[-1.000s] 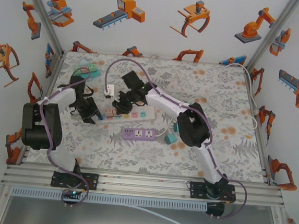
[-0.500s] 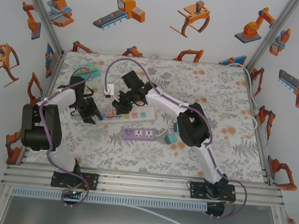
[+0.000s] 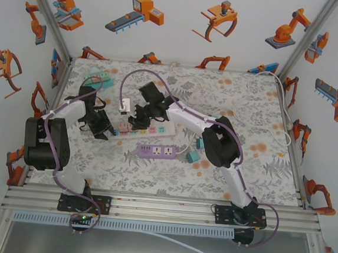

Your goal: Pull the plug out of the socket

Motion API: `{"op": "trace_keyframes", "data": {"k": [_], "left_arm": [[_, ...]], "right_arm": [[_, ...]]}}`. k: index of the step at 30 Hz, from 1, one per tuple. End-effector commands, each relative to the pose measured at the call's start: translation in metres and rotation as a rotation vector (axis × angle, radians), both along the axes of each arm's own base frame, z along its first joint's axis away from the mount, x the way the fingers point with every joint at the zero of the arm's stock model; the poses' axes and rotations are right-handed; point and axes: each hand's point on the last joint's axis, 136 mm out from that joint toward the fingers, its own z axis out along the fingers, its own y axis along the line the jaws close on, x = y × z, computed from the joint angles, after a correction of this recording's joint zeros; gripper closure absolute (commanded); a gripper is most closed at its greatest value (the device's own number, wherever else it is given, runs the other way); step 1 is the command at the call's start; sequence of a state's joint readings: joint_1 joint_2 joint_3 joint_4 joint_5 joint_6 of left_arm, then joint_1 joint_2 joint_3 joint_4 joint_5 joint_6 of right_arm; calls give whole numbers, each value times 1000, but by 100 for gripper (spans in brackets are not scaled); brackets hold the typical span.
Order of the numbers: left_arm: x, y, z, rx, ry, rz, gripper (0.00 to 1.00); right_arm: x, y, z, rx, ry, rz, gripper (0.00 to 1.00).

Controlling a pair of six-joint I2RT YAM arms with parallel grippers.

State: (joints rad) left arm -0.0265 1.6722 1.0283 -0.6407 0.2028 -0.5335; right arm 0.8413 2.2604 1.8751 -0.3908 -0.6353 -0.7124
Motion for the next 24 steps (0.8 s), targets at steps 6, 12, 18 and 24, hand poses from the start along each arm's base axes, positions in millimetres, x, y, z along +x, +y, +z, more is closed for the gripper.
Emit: {"op": "trace_keyframes", "data": {"k": [6,12,18,24], "left_arm": [[-34,19,-29,127,142,-36,58],[-36,21,-28,142,147,-48,58],[-36,21,-28,140,147,-47,58],[-36,21,-27,141,147,-44,58]], "right_arm": [[-3,7,73,154,-93,31,83],[1,6,82,178,-85,8,83],[8,3,90,216,-92,-31,84],[3,-2,83,187,-112,-4,84]]}}
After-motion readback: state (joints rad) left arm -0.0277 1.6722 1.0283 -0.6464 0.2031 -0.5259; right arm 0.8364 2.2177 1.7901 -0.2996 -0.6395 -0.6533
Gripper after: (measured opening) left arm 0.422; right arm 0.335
